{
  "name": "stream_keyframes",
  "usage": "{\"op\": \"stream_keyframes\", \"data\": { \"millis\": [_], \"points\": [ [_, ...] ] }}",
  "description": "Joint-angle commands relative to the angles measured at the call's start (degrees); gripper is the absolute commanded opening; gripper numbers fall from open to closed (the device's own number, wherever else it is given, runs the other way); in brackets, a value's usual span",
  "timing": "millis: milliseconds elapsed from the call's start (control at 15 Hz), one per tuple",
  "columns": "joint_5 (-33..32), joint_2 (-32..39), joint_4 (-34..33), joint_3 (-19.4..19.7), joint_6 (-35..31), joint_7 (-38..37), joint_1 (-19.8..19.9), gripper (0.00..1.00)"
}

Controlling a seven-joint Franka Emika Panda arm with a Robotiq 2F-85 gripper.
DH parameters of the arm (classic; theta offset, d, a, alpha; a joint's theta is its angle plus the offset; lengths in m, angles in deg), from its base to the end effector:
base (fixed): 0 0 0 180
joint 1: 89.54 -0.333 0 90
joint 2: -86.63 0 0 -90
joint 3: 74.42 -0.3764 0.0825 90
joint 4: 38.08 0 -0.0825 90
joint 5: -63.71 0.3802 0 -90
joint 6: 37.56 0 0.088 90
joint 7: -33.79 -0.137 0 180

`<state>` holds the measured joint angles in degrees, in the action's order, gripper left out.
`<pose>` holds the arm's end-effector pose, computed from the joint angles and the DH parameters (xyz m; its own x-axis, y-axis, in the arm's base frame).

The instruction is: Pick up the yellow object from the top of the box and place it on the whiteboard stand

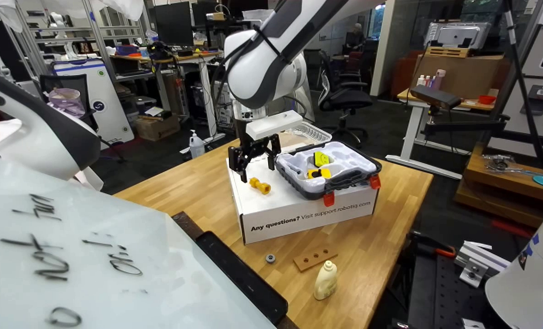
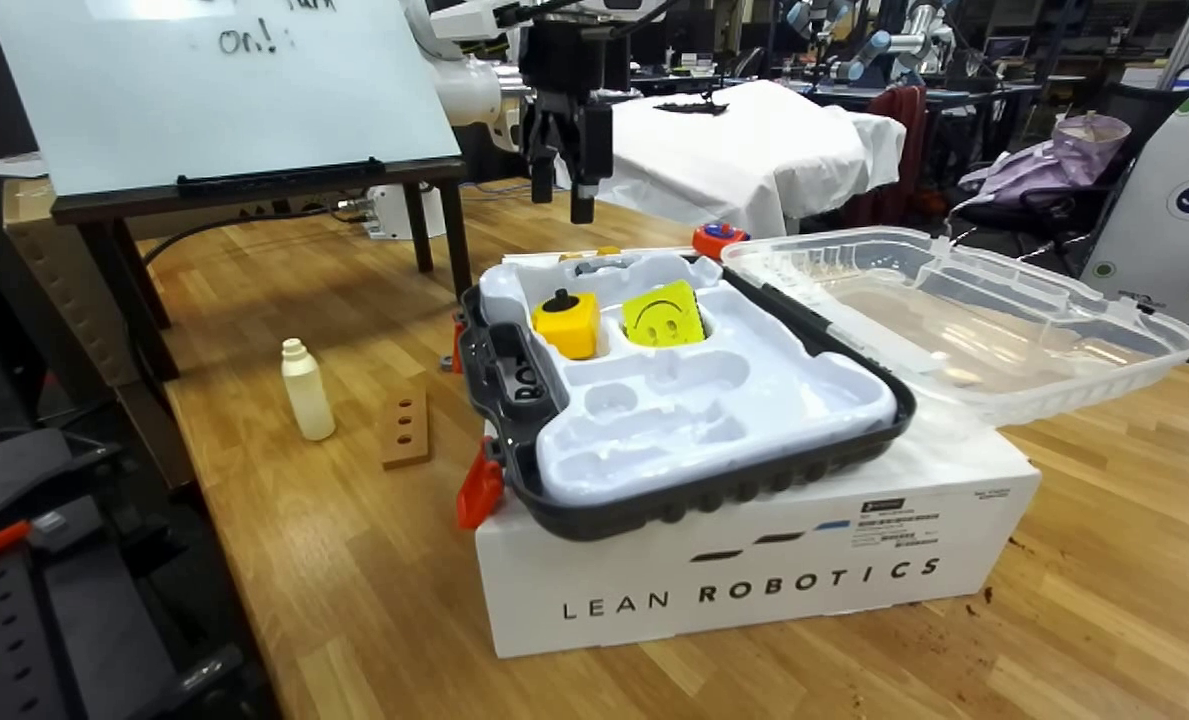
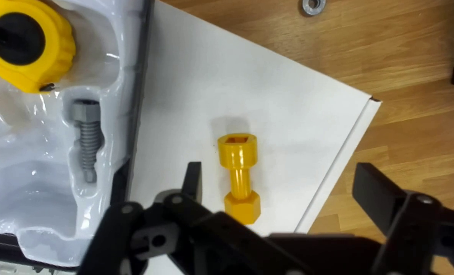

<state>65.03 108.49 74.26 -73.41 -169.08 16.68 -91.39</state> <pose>0.6282 0.0108 0.3048 0.9547 -0.2939 -0.0476 -0.2940 -0.9558 0.0042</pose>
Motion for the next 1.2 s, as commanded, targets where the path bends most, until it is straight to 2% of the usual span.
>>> {"op": "stream_keyframes", "data": {
  "millis": [0,600,1133],
  "points": [
    [-0.9,1.2,-1.1,0.2,-1.0,3.3,0.0,1.00],
    [-2.6,4.9,-4.0,0.1,-1.0,15.1,1.2,1.00],
    [-0.9,9.2,-6.7,-0.6,-0.3,14.9,1.4,1.00]
  ]
}}
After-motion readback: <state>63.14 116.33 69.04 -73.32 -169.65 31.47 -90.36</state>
